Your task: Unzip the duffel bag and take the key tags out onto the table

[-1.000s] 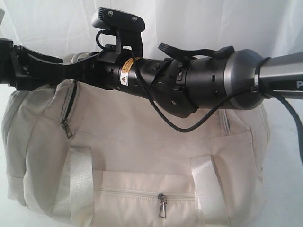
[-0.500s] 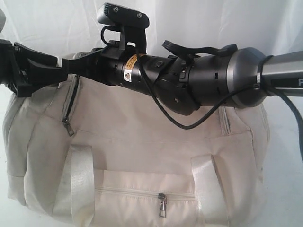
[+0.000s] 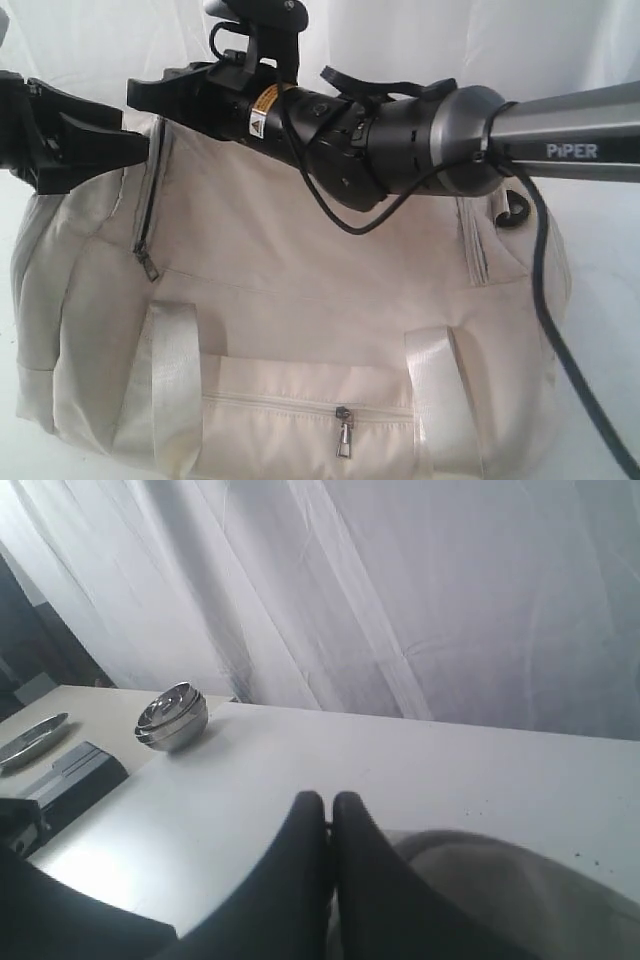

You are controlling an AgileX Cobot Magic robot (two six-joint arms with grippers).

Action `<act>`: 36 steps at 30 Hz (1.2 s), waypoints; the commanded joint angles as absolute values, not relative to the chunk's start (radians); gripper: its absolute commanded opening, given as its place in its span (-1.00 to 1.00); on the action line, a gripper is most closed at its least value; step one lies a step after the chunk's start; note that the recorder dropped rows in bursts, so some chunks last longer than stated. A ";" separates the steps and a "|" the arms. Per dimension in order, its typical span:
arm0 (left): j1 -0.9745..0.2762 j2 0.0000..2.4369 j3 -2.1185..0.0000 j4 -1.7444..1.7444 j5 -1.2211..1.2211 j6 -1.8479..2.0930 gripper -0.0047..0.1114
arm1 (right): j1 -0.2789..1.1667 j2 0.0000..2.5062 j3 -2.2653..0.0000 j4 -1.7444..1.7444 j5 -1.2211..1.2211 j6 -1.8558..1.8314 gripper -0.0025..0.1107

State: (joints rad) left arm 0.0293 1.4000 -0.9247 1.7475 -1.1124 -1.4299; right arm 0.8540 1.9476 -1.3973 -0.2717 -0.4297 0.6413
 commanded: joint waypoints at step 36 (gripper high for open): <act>-0.113 1.509 -0.919 1.580 -0.676 -1.170 -0.87 | 0.825 2.049 -1.656 -0.310 -0.289 0.630 -0.96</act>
